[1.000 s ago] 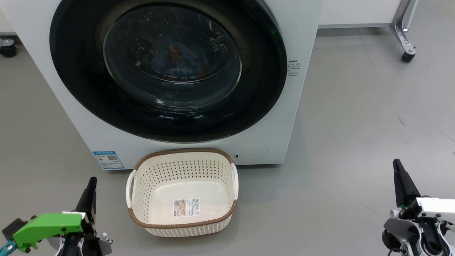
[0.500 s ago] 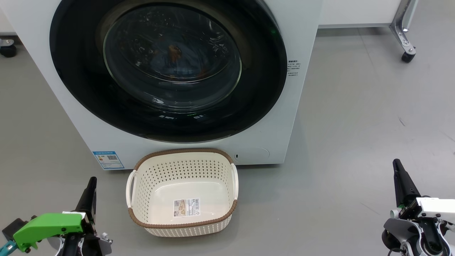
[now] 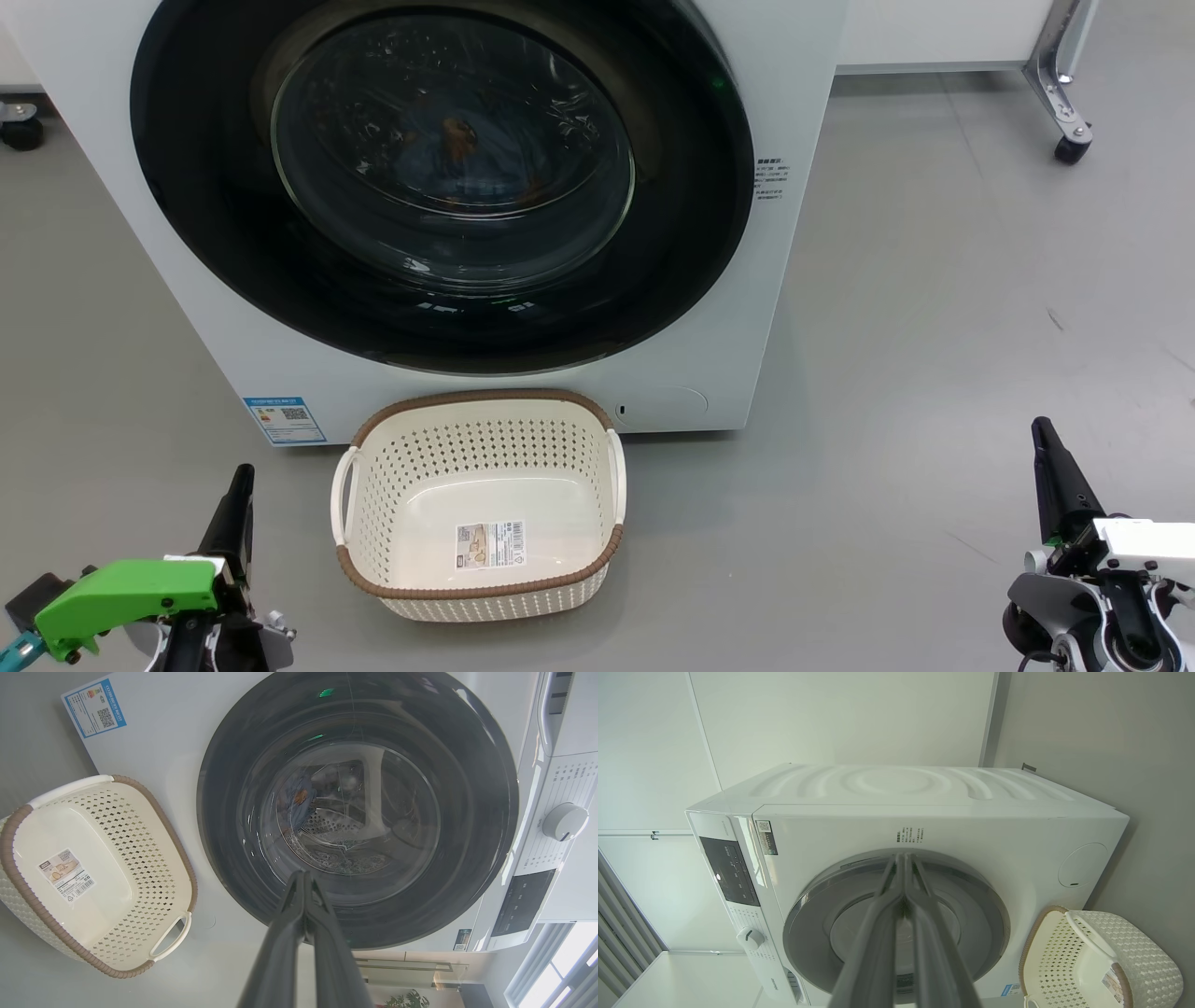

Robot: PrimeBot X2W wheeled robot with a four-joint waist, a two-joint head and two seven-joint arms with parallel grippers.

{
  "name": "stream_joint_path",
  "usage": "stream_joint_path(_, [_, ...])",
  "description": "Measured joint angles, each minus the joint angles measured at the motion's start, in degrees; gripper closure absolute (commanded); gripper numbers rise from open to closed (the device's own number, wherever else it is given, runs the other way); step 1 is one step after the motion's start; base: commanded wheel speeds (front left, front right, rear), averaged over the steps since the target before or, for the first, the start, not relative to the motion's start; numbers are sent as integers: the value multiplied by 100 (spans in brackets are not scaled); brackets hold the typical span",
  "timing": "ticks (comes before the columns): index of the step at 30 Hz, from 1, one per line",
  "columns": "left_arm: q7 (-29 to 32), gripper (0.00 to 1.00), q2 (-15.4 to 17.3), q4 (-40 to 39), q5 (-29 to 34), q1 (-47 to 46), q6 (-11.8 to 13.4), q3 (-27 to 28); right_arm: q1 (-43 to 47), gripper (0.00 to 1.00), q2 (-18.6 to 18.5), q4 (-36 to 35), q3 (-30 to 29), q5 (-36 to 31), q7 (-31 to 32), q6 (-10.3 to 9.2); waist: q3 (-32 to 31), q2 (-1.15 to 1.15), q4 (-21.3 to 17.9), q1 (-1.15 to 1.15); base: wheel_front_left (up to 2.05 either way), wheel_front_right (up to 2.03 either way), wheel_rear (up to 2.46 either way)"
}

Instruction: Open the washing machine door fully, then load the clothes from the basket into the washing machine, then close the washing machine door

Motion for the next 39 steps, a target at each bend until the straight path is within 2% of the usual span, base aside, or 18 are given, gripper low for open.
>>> stream_joint_path(39, [0,100,0,0,0,0,0,-1,0,100,2,-2,2,0,0,0,0,0,0,0,0,0,0])
